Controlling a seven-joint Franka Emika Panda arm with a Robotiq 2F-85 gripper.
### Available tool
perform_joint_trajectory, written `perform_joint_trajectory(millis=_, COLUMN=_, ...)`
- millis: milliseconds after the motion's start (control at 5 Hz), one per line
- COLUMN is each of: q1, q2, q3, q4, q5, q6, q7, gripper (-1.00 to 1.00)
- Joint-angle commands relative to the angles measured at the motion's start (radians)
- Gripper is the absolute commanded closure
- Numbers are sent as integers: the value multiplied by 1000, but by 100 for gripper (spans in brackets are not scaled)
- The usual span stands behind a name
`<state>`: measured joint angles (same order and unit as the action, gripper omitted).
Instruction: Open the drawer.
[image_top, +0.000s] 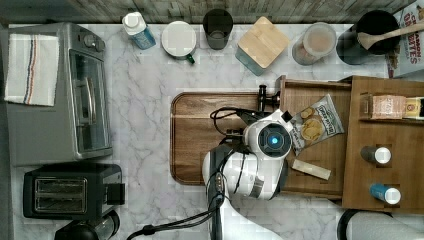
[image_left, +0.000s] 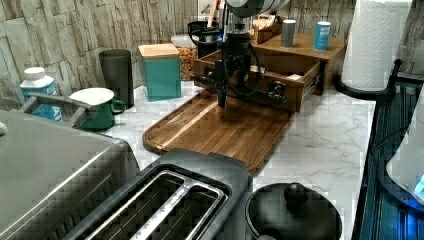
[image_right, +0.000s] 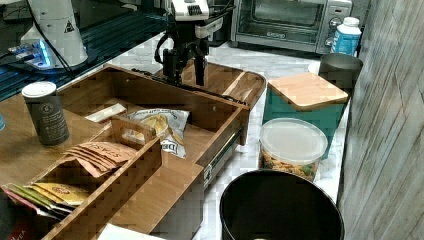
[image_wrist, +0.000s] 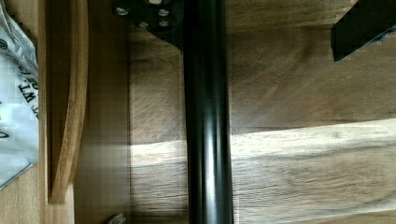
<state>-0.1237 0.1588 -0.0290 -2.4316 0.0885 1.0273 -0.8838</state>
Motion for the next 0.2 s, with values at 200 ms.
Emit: perform_joint_trajectory(millis=200, q1=123, q2=-46, q3=121, q4=54, q5=30, q6=-31, q7=54, gripper=-100)
